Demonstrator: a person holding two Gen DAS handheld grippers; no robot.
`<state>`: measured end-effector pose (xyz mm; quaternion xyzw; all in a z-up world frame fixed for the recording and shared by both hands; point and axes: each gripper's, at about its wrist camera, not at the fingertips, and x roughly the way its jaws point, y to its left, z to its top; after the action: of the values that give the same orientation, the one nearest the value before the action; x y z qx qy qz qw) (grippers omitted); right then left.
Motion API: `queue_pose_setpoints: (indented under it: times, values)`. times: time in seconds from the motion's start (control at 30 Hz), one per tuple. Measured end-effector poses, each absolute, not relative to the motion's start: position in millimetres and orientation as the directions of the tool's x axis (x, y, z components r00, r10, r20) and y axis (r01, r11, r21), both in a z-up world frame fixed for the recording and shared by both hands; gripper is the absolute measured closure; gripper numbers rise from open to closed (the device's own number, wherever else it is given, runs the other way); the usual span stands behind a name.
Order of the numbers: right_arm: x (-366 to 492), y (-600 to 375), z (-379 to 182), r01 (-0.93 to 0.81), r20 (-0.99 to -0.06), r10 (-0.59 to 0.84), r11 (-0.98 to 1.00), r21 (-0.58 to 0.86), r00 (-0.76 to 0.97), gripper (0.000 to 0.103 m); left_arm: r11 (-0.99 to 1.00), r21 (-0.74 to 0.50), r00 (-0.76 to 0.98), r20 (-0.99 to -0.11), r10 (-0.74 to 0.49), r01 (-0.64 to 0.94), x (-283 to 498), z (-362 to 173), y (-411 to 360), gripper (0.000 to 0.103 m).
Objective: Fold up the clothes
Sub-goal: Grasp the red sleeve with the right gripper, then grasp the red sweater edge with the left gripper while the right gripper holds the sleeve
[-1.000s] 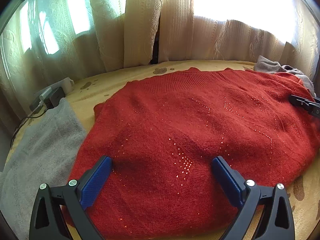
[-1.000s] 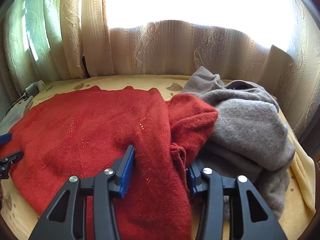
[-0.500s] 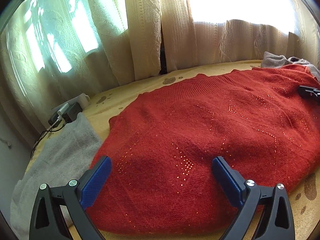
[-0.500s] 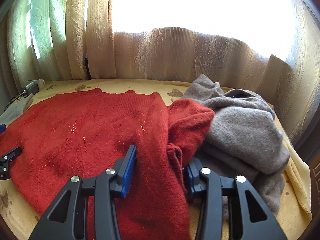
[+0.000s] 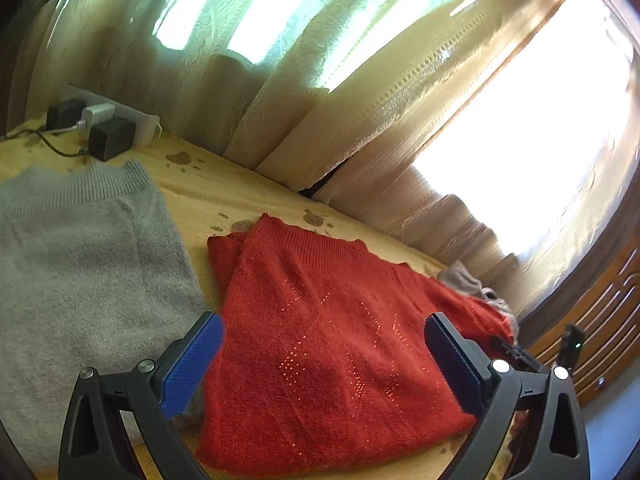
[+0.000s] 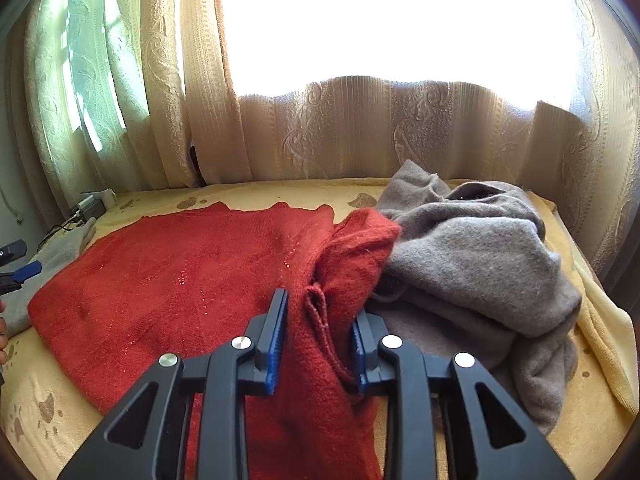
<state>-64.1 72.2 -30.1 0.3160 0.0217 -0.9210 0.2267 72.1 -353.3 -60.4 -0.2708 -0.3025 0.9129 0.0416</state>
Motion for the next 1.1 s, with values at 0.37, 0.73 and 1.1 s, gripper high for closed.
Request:
queue_pose_setpoints:
  times: [0.37, 0.73, 1.1]
  values:
    - [-83, 102, -44, 0.414, -0.593, -0.496, -0.866, 0.281, -0.634, 0.053, -0.795, -0.584, -0.786, -0.563, 0.255, 0.161, 53, -89, -354, 0.001]
    - [-74, 85, -37, 0.465, -0.575, -0.475, -0.867, 0.179, -0.666, 0.021, -0.810, -0.559, -0.767, -0.595, 0.240, 0.180, 50, -97, -350, 0.001]
    - [-47, 57, -18, 0.520, -0.526, -0.438, -0.854, -0.011, -0.729, 0.079, -0.804, -0.566, -0.778, -0.582, 0.235, 0.181, 50, -94, -357, 0.001]
